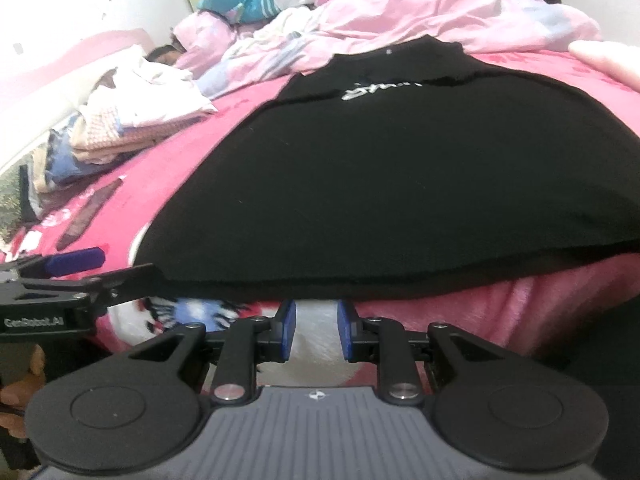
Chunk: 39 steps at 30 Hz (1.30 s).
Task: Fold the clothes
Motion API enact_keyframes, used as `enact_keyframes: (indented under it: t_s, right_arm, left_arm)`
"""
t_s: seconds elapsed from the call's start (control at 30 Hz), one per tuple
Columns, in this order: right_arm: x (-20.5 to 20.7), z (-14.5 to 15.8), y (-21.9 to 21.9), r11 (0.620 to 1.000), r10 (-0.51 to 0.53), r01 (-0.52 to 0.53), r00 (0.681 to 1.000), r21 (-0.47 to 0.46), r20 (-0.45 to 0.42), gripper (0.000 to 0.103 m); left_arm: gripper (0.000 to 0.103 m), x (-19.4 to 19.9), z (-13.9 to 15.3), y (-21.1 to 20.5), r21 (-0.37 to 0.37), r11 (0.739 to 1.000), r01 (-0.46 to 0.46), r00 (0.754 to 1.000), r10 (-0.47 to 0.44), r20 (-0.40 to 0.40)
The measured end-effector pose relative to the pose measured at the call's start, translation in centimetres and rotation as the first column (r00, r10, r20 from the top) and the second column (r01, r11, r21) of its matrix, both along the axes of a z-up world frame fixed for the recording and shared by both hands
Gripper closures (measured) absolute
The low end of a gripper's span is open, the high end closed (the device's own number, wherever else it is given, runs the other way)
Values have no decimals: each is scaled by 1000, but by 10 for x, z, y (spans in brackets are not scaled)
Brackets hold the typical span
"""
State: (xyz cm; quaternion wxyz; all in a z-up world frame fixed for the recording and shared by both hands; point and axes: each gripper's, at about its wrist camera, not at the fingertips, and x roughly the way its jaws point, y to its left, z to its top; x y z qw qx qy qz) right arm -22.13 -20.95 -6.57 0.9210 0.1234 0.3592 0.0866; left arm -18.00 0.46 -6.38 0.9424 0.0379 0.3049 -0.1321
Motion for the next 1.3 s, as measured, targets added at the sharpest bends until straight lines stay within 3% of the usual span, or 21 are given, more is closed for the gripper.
enact_keyframes:
  t_s: [0.27, 0.47, 0.6, 0.87, 1.07, 1.3]
  right_arm:
    - [-1, 3, 7, 1000, 22, -22, 1000, -3, 21, 79]
    - [-1, 3, 7, 1000, 15, -15, 1000, 13, 23, 79]
    - [0, 2, 5, 999, 12, -13, 1000, 32, 21, 79]
    - [1, 0, 2, 997, 1, -1, 1000, 77, 10, 79]
    - [0, -2, -1, 994, -6, 5, 1000, 113, 9, 79]
    - [2, -7, -9, 981, -7, 7, 1000, 195, -3, 79]
  left_arm:
    - [3, 4, 8, 13, -4, 993, -121, 990, 121, 77]
    - [10, -1, 6, 14, -34, 995, -96, 993, 98, 71]
    - [21, -4, 5, 14, -56, 996, -73, 995, 77, 70]
    - [44, 0, -1, 15, -79, 996, -35, 999, 37, 17]
    - [52, 0, -6, 13, -110, 994, 12, 999, -17, -41]
    - [55, 3, -9, 22, -149, 989, -19, 996, 6, -87]
